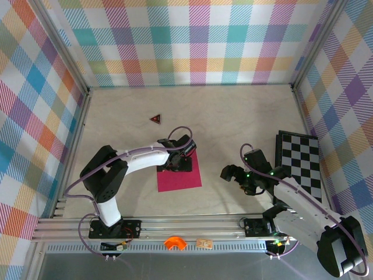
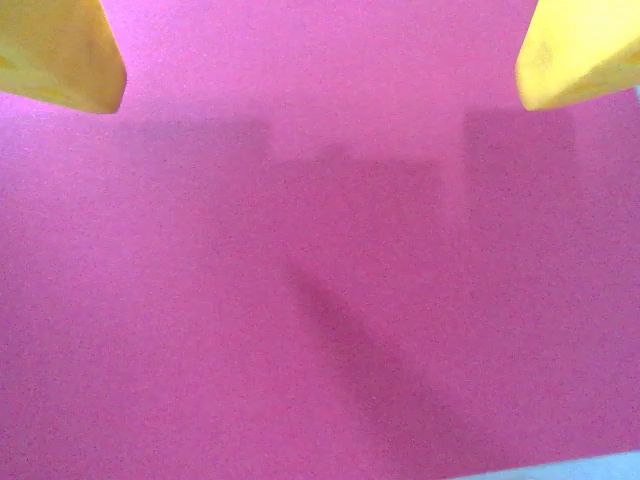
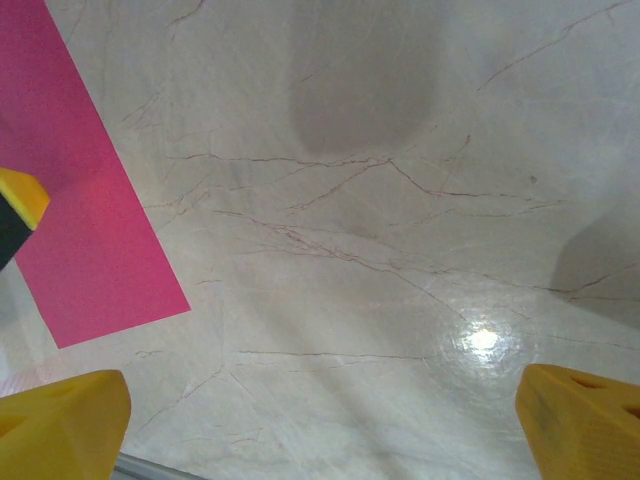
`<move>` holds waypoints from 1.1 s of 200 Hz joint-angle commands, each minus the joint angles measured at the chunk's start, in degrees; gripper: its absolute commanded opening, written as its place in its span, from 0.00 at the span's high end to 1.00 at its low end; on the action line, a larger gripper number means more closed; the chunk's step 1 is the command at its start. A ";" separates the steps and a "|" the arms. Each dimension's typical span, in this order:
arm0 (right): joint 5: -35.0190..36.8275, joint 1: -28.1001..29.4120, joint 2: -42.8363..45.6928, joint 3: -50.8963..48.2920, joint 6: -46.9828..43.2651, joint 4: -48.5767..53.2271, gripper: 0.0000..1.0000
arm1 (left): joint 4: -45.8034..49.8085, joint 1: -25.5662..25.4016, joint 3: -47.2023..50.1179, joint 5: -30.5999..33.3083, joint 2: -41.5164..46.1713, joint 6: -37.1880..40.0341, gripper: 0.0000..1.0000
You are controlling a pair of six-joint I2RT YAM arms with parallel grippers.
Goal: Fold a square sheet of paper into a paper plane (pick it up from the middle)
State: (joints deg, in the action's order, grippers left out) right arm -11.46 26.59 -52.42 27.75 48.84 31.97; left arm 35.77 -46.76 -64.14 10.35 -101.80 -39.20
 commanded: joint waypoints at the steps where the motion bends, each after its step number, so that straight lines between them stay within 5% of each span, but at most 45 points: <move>1: -0.62 -0.22 0.69 0.01 0.54 -0.22 0.01 | 0.38 -1.16 0.42 -1.38 -2.49 -0.79 0.00; 146: -0.13 -0.22 2.21 -0.86 0.73 0.38 0.01 | -4.92 -1.49 5.82 -2.26 -6.02 -1.80 0.07; 220: -0.23 -0.23 2.22 -0.85 1.49 0.39 0.01 | -7.03 -1.47 7.21 -1.85 -2.37 -2.00 0.24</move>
State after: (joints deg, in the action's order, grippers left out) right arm -11.44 26.59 -50.87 27.42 49.12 32.03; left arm 29.39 -47.99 -59.96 12.16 -102.15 -40.23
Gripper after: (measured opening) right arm 0.987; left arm 0.778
